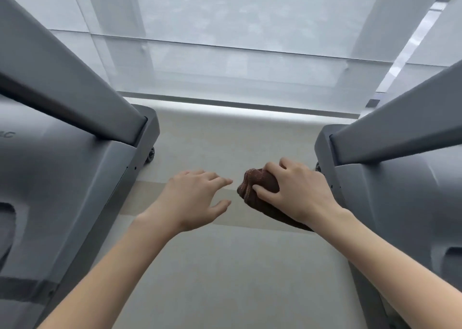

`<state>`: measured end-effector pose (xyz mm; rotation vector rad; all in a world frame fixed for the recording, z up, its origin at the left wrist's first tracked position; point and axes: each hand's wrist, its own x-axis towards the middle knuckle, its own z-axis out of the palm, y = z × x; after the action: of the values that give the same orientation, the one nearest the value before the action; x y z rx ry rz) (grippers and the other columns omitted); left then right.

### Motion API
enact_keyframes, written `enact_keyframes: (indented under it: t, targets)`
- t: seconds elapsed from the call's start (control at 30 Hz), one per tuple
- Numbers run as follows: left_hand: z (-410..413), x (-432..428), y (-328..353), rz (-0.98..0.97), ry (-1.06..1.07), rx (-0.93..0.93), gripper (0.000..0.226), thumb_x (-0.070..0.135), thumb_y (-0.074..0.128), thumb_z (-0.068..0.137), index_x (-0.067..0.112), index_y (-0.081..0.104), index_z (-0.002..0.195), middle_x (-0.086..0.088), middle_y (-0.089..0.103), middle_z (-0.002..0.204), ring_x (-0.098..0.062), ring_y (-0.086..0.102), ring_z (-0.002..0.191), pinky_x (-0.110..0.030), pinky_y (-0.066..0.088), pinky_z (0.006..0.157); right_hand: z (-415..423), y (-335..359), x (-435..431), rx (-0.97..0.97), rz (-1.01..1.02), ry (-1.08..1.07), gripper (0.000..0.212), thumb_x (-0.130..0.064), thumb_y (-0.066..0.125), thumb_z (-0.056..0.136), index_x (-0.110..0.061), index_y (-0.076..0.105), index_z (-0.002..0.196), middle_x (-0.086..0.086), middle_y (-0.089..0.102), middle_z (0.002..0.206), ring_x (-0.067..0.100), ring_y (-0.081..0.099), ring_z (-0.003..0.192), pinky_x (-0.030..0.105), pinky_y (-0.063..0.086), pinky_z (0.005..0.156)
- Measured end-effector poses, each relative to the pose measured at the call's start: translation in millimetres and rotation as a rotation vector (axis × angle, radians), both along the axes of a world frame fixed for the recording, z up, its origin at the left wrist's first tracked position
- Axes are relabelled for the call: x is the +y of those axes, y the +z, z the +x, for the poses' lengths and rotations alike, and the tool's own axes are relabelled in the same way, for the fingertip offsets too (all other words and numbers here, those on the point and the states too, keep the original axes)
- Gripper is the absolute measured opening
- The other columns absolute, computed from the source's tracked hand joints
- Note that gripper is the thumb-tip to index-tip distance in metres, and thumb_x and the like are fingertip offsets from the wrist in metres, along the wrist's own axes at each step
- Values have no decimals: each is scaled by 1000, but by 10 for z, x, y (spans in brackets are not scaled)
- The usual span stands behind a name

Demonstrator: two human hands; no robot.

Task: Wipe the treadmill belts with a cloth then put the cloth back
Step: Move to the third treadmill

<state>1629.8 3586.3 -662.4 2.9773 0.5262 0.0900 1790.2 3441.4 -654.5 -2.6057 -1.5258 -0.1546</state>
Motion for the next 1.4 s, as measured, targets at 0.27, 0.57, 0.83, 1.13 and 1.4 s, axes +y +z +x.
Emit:
enact_keyframes:
  t: [0.27, 0.57, 0.83, 1.13, 1.4]
  targets:
    - [99, 193, 1785, 58, 12, 2, 51, 53, 34, 92, 37, 36, 140, 15, 48, 136, -10, 43, 123, -27, 27, 102, 104, 1832, 160, 36, 12, -34, 45, -66, 35, 80, -33, 52, 105, -8, 43, 86, 18, 51, 87, 29, 30, 60]
    - [2, 350, 4191, 74, 23, -19, 55, 59, 27, 90, 37, 36, 139, 15, 48, 136, -10, 42, 125, -28, 28, 102, 42, 4151, 384, 42, 49, -44, 46, -65, 39, 81, -31, 54, 108, -3, 51, 97, 20, 50, 87, 30, 31, 63]
    - [-160, 350, 6047, 113, 28, -32, 54, 58, 29, 89, 36, 39, 137, 13, 48, 136, -12, 40, 126, -32, 27, 102, -114, 6053, 347, 28, 95, -104, 46, -65, 39, 81, -31, 54, 108, -5, 47, 92, 15, 39, 80, 30, 29, 63]
    - [-610, -145, 6858, 91, 99, -110, 52, 53, 41, 90, 30, 44, 137, 5, 50, 137, -18, 42, 126, -35, 27, 103, -701, 6841, -151, -26, 155, -43, 48, -61, 41, 80, -24, 57, 106, 0, 50, 93, 25, 53, 92, 30, 30, 61]
    - [-1141, -778, 6531, 76, 166, -157, 52, 48, 38, 89, 20, 53, 131, -6, 54, 134, -25, 46, 126, -45, 33, 106, -1245, 6564, -692, 126, 263, -69, 44, -52, 57, 81, -21, 63, 110, 5, 56, 92, 27, 56, 87, 32, 43, 61]
